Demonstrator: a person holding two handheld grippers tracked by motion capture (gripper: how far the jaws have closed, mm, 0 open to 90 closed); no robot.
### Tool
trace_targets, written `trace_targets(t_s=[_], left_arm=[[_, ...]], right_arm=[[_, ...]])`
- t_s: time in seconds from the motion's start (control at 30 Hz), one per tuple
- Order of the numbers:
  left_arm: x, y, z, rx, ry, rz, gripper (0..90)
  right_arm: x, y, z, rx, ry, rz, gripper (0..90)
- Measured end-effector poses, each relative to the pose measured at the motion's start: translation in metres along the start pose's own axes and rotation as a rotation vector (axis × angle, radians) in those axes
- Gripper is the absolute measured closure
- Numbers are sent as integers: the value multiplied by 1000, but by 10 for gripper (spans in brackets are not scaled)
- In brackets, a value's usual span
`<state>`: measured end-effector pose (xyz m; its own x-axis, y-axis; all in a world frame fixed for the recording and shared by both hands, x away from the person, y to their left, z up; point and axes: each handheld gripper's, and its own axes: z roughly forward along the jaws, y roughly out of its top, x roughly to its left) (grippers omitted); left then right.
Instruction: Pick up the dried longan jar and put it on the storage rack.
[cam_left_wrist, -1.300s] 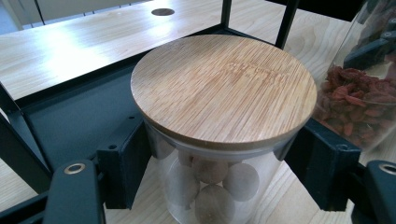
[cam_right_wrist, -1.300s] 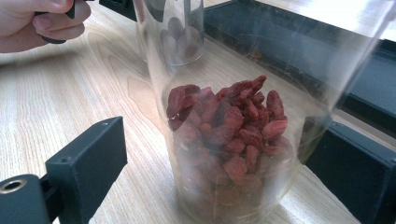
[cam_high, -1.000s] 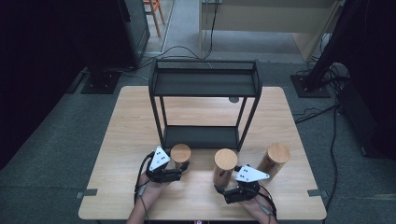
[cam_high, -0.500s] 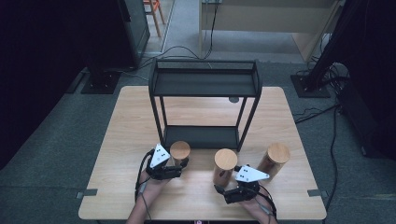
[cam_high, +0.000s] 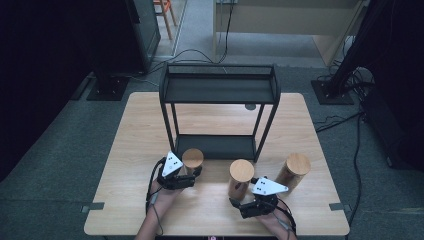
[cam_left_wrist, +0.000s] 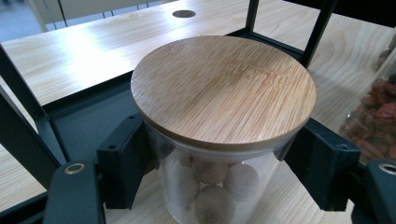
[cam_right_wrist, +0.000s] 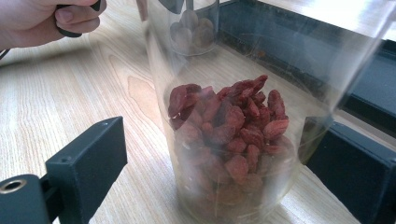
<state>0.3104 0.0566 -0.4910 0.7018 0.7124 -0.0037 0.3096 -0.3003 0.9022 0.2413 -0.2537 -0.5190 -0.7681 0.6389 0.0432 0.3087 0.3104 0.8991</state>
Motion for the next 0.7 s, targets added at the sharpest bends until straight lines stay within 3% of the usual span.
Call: trace_targets(t_s=[0.7], left_arm=[[6,5,5,-3,10,-12,263]], right_arm=[[0,0,0,1,1,1,61]])
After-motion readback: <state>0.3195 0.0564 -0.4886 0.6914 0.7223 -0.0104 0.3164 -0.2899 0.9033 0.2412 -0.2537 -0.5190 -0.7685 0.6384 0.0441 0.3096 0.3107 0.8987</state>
